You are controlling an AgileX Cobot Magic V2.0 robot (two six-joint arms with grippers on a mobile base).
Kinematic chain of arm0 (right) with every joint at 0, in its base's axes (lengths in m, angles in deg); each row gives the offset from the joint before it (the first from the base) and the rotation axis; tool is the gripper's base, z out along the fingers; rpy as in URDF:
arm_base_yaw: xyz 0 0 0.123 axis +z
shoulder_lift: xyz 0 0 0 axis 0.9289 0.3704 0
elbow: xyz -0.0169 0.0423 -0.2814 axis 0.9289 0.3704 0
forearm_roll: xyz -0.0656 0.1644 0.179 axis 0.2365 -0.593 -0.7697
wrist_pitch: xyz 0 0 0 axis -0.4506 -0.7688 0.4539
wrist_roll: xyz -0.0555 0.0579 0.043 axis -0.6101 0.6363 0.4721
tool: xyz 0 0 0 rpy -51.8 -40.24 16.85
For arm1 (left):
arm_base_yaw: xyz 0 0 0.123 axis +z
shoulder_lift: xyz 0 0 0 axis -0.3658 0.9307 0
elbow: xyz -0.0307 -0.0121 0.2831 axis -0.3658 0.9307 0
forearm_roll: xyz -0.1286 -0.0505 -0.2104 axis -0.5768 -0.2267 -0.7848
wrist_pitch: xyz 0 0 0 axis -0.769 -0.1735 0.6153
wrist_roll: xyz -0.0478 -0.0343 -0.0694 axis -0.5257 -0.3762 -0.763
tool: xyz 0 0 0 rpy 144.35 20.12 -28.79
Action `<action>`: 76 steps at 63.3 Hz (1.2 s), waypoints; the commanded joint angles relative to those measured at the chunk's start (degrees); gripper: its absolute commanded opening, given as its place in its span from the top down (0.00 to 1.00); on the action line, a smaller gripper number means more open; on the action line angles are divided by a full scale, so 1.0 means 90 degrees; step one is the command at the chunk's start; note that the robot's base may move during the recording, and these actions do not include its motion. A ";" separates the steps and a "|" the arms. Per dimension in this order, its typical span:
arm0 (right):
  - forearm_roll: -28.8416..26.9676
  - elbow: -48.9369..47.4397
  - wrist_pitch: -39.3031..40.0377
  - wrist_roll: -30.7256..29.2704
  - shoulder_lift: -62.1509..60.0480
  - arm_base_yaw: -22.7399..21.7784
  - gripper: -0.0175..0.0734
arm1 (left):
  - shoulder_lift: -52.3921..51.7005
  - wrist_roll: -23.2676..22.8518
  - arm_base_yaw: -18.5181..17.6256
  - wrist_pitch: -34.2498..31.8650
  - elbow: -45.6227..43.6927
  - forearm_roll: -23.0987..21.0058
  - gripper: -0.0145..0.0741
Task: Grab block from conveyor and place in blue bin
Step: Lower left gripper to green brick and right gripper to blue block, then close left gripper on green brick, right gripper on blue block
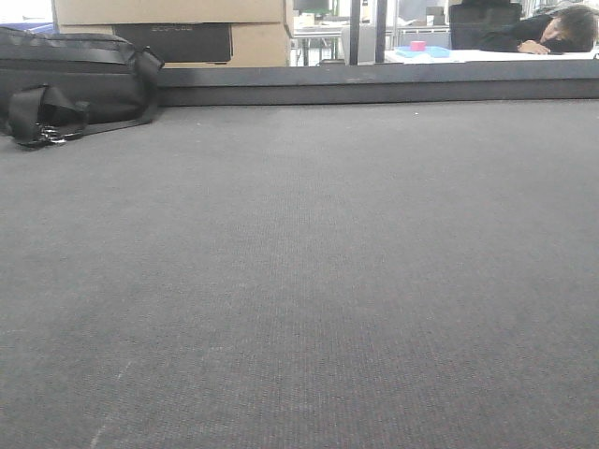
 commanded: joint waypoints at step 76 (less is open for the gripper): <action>0.1254 -0.4709 -0.6967 0.0218 0.8221 -0.0003 0.98 | 0.7052 -0.0039 0.0028 0.4551 -0.4520 -0.0329 0.96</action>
